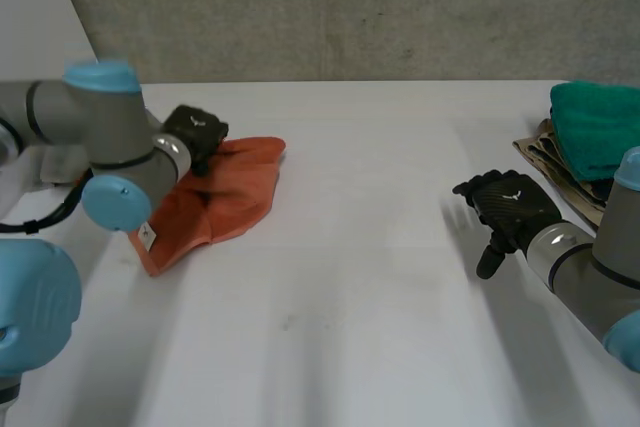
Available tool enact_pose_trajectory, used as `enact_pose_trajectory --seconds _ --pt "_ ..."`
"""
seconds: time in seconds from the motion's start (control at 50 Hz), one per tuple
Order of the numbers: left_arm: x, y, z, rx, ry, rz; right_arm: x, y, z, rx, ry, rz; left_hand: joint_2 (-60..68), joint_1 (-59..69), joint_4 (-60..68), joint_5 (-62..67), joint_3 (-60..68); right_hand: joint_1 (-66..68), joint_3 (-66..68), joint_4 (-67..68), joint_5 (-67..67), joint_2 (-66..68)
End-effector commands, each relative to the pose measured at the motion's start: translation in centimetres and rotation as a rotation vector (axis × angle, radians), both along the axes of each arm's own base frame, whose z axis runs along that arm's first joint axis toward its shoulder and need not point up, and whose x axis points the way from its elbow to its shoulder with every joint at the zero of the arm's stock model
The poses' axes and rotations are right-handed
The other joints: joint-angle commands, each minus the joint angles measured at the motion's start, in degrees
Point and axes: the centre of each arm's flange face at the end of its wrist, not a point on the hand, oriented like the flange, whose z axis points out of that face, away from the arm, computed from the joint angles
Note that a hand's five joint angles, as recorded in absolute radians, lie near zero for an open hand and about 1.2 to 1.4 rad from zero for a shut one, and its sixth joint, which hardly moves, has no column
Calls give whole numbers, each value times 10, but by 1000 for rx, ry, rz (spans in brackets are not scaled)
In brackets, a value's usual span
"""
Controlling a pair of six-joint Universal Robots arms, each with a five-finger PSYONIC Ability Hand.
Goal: Fold the laundry.
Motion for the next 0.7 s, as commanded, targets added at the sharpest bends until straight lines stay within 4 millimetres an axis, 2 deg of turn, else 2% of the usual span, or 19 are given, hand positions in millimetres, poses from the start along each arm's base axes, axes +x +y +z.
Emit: enact_pose_trajectory --seconds 0.02,0.08,0.1,0.16,0.18,0.26,0.3,0.38,0.46,0.48,0.54,0.56,0.6,0.62,0.68,0.7 --pt "-24 54 105 -80 268 -18 -1 0 3 -10 -2 -2 116 140 116 154 121 -26 -20 -23 -27 -19" --pt "-36 80 136 -92 373 -69 -1 -1 6 -16 -4 -4 116 140 116 154 121 -26 -20 -23 -27 -19" --pt "-44 99 153 -90 437 -114 -2 -1 7 -21 -5 -7 116 140 116 154 121 -26 -20 -23 -27 -19" --pt "-55 125 175 -84 521 -178 -4 -3 11 -32 -9 -15 116 140 116 154 121 -26 -20 -23 -27 -19" --pt "-60 140 186 -77 567 -211 -6 -4 13 -34 -15 -20 116 140 116 154 121 -26 -20 -23 -27 -19" --pt "-71 165 198 -40 647 -258 -11 -7 22 -57 -24 -37 116 140 116 154 121 -26 -20 -23 -27 -19" --pt "-73 170 198 -19 664 -264 -13 -9 25 -64 -31 -45 116 140 116 154 121 -26 -20 -23 -27 -19" --pt "-82 180 188 28 665 -279 -19 -13 33 -77 -58 -65 116 140 116 154 121 -26 -20 -23 -27 -19" --pt "-92 176 153 95 611 -247 -22 -16 38 -84 -87 -75 116 140 116 154 121 -26 -20 -23 -27 -19" --pt "-95 171 135 125 579 -221 -24 -17 40 -86 -94 -77 116 140 116 154 121 -26 -20 -23 -27 -19" --pt "-96 167 107 180 522 -191 -24 -17 42 -91 -98 -74 110 134 110 148 114 -26 -20 -23 -27 -19" --pt "-95 165 92 214 481 -174 -24 -17 43 -93 -99 -70 -84 -60 -84 -46 -79 -26 -20 -23 -27 -19" --pt "-91 163 81 243 448 -159 -23 -17 44 -97 -101 -64 -266 -242 -266 -228 -262 -26 -20 -23 -27 -19" --pt "-87 160 77 260 430 -149 -22 -18 46 -102 -104 -57 -404 -380 -404 -366 -399 -26 -20 -23 -27 -19" --pt "-76 157 73 289 411 -126 -20 -19 50 -115 -107 -38 -584 -560 -584 -546 -579 -26 -20 -23 -27 -19" --pt "-72 156 74 289 411 -116 -20 -19 51 -116 -105 -31 -584 -560 -584 -546 -579 -26 -20 -23 -27 -19"
